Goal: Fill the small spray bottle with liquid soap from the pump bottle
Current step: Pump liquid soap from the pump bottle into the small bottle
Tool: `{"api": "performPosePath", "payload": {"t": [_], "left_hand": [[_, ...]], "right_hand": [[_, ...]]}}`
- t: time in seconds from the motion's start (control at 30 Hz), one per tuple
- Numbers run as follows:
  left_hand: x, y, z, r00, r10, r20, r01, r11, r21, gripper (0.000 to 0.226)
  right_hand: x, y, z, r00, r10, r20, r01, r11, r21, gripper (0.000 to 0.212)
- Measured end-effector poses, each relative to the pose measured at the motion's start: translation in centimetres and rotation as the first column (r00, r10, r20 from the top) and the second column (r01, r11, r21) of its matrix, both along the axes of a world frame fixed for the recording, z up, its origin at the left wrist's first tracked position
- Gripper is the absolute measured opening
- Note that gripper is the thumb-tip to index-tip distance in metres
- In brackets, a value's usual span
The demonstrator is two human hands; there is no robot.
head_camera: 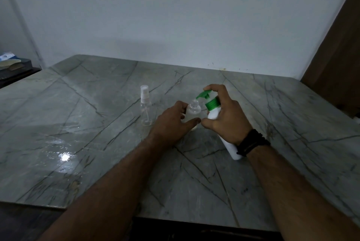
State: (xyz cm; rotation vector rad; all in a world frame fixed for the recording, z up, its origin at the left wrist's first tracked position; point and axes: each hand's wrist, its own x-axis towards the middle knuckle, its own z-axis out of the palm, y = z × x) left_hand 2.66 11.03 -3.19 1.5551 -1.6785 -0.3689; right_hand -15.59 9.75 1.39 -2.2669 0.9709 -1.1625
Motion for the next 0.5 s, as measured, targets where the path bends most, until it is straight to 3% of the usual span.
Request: {"api": "performPosePath", "payload": {"t": [0.5], "left_hand": [[0.07, 0.14, -0.04, 1.0, -0.01, -0.013, 0.01, 1.0, -0.015, 0.051]], "right_hand": [[0.05, 0.03, 0.01, 1.0, 0.015, -0.008, -0.015, 1.0, -0.015, 0.075]]}}
